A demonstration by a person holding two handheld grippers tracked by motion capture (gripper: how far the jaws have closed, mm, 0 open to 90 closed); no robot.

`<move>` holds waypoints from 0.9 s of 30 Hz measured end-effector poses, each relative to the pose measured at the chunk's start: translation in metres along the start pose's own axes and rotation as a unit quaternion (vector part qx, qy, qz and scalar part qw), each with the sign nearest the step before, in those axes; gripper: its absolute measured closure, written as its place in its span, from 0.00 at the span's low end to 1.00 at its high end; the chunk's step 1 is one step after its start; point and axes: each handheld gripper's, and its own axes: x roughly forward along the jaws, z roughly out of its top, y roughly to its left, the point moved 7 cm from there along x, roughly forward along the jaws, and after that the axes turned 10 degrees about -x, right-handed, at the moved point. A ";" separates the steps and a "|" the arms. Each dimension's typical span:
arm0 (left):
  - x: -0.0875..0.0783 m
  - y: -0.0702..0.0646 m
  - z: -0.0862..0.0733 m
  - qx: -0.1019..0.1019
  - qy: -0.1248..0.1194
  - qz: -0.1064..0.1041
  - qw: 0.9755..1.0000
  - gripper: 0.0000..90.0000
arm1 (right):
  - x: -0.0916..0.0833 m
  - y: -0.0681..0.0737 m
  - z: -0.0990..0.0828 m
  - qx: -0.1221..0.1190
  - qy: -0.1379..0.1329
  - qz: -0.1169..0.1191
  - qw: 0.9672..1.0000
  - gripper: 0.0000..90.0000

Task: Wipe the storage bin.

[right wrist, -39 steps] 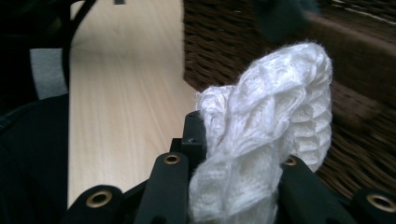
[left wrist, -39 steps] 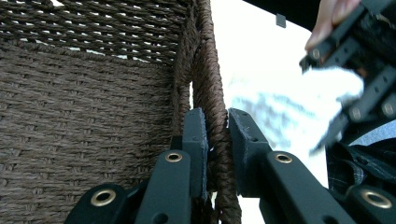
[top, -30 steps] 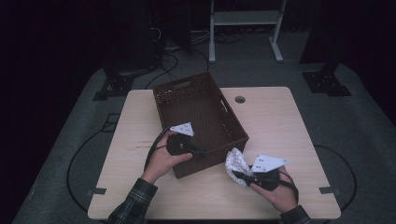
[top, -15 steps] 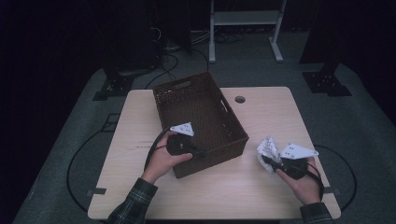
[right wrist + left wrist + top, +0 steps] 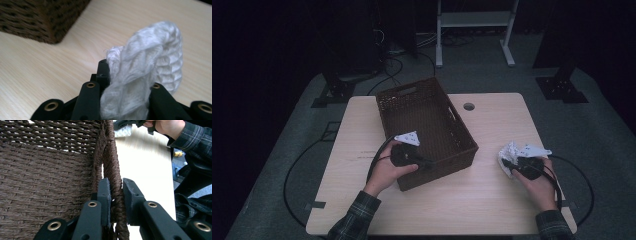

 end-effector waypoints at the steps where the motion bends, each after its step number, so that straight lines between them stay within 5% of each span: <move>1: 0.000 0.000 0.000 0.000 0.000 0.000 1.000 0.85 | 0.000 0.000 0.000 0.000 0.000 0.000 1.000 0.81; 11: 0.000 0.000 0.001 0.003 0.002 -0.002 1.000 0.82 | -0.009 0.000 0.005 0.003 -0.016 -0.008 1.000 0.60; 16: -0.001 -0.002 0.002 0.006 0.001 0.000 1.000 0.77 | -0.019 -0.001 0.012 0.004 -0.032 -0.012 0.999 0.60; 19: -0.003 -0.001 0.004 0.010 -0.004 0.015 1.000 0.57 | -0.028 -0.001 0.020 0.008 -0.057 -0.010 0.998 0.71; 23: -0.006 -0.001 0.004 0.009 -0.010 0.025 1.000 0.44 | -0.037 -0.004 0.027 0.008 -0.071 -0.023 0.997 0.87; 27: -0.016 -0.001 0.005 0.004 -0.021 0.039 0.999 0.36 | -0.039 -0.003 0.034 0.018 -0.081 0.004 0.997 0.96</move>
